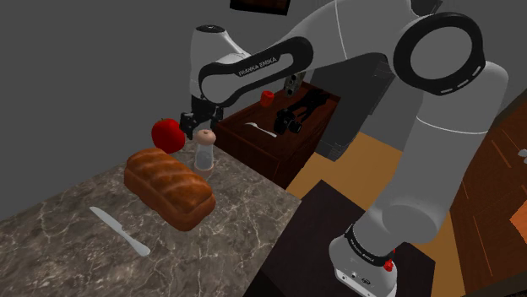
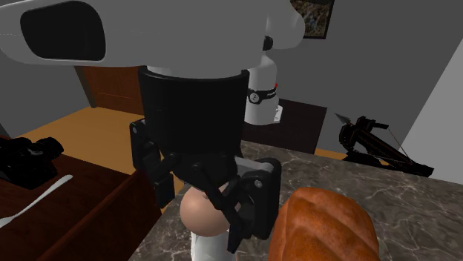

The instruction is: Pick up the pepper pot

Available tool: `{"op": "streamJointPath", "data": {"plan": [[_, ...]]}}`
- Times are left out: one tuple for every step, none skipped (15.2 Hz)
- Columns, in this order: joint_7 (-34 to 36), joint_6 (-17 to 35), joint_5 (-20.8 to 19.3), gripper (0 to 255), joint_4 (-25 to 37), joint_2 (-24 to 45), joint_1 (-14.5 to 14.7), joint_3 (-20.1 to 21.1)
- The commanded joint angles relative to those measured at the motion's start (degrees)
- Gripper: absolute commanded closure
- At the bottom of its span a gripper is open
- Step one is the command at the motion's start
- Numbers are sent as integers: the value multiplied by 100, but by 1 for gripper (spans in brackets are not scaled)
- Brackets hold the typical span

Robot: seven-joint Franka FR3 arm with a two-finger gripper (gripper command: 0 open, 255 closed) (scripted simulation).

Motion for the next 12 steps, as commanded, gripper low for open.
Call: {"op": "streamJointPath", "data": {"plan": [[9, 42, -8, 0, -33, 5, 1, -2], [8, 45, -8, 255, -34, 6, 0, -3], [6, 38, -8, 255, -23, 11, 0, -4], [4, 38, -7, 255, -27, 6, -2, -4], [5, 37, -8, 255, -23, 9, -1, -4], [5, 37, -8, 255, -24, 9, -1, -4], [7, 37, -8, 255, -23, 9, 0, -3], [6, 38, -8, 255, -24, 9, 0, -4], [5, 40, -7, 255, -29, 7, -2, -4], [4, 37, -7, 255, -26, 7, -1, -4], [9, 42, -8, 255, -33, 5, 1, -2], [-8, -23, 13, 255, -6, -35, -4, 5]]}}
